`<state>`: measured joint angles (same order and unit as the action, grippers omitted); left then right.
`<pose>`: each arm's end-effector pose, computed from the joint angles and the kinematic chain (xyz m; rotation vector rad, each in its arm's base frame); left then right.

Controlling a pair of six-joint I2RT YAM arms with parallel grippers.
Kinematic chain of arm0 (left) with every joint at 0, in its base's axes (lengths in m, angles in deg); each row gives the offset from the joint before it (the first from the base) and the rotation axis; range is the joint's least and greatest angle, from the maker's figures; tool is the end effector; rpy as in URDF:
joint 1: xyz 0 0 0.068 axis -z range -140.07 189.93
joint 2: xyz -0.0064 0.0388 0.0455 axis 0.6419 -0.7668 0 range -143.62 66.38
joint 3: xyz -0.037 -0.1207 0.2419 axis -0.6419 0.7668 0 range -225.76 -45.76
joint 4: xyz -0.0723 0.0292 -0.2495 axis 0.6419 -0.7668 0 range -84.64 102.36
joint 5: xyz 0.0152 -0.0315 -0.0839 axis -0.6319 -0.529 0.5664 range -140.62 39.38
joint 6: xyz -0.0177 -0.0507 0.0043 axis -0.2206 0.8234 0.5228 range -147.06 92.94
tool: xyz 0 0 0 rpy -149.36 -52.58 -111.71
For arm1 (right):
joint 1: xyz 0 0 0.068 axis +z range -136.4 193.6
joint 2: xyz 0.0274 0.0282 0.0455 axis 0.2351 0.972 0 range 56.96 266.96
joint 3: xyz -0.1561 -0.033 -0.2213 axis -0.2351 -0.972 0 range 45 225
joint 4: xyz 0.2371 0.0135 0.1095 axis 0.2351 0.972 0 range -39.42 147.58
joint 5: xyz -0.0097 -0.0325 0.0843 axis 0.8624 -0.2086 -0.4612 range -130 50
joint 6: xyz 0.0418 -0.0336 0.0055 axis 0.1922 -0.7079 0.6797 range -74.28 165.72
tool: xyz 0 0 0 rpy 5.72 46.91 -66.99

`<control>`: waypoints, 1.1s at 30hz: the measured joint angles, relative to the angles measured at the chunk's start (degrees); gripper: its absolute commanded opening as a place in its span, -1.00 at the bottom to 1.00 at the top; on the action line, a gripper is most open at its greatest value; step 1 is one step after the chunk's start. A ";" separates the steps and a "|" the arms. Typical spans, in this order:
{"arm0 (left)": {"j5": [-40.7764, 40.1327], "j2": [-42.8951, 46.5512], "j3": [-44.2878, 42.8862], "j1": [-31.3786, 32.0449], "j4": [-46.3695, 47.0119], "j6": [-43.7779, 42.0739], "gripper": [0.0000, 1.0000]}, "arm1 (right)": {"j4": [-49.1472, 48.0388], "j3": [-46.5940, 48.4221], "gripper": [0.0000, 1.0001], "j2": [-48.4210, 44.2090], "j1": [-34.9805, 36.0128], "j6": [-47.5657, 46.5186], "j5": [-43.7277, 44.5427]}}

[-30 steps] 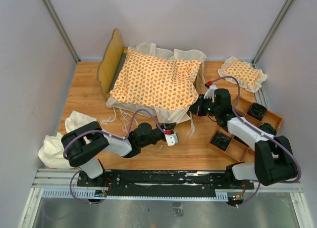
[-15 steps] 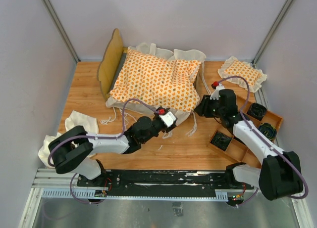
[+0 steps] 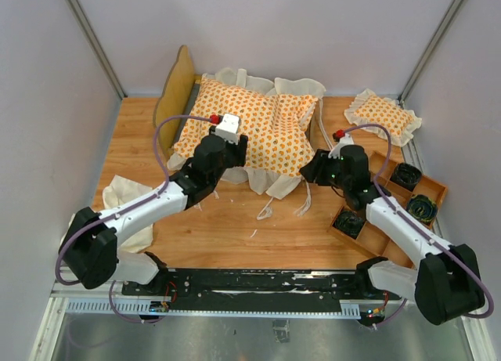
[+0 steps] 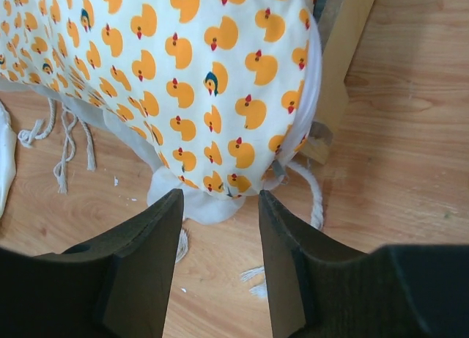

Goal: Set up the pet bed
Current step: Adjust the mattress on the bed frame.

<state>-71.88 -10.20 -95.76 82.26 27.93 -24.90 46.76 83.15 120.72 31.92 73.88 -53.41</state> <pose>0.2377 -0.1991 0.2940 0.3439 1.7219 -0.2401 0.2356 0.0868 0.2582 0.0131 2.0183 0.7551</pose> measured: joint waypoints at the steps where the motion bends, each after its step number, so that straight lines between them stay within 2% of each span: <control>1: -0.07 -0.02 -0.42 -1.38 -1.64 0.76 0.24 | -1.11 -0.59 -0.05 0.61 0.96 0.90 0.66; 7: 0.15 -1.03 -0.70 -7.56 -7.21 4.55 0.22 | -6.21 -3.06 -0.10 6.25 5.57 5.11 4.17; 9: 0.48 -1.68 -0.70 -9.66 -8.02 5.81 0.21 | -7.15 -3.02 -0.32 8.39 6.29 5.49 5.53; 12: 0.92 -3.13 -0.70 -11.91 -8.50 7.89 0.18 | -6.47 -2.25 -0.84 10.78 6.54 4.83 8.28; 13: 1.03 -3.72 -0.70 -12.72 -8.57 8.68 0.18 | -6.14 -1.66 -0.96 11.26 6.54 4.07 9.49; 14: 1.16 -4.39 -0.68 -13.51 -8.59 9.40 0.18 | -5.49 -1.05 -0.99 11.50 6.54 3.23 10.49; 17: 1.29 -5.92 -0.70 -15.30 -8.90 11.13 0.18 | -4.15 0.79 -0.94 11.26 6.54 1.09 13.97; 19: 1.18 -6.32 -0.70 -16.17 -9.18 12.31 0.18 | -3.52 1.51 -0.66 10.43 6.54 -0.50 14.95; 21: 0.96 -6.27 -0.70 -16.63 -9.29 12.98 0.19 | -2.67 1.90 -0.25 9.55 6.54 -1.95 14.75; 23: 1.07 -6.03 -0.68 -16.76 -9.35 13.14 0.19 | -1.05 2.21 -0.07 8.37 6.54 -3.50 14.14; 26: 3.08 -4.76 -0.68 -16.76 -9.77 12.44 0.18 | 1.46 2.21 -0.05 6.23 6.54 -6.03 13.42; 30: 8.31 -0.66 0.50 -16.33 -9.73 12.35 0.17 | 4.57 1.99 -0.15 4.90 6.54 -8.50 13.40; 33: 10.27 3.19 3.91 -12.46 -8.26 12.79 0.17 | 5.73 1.14 -0.19 5.44 6.54 -10.23 13.64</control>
<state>-61.60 -7.01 -91.85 69.80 19.67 -12.12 52.49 84.29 126.17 38.46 63.65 -39.77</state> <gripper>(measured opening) 0.589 0.419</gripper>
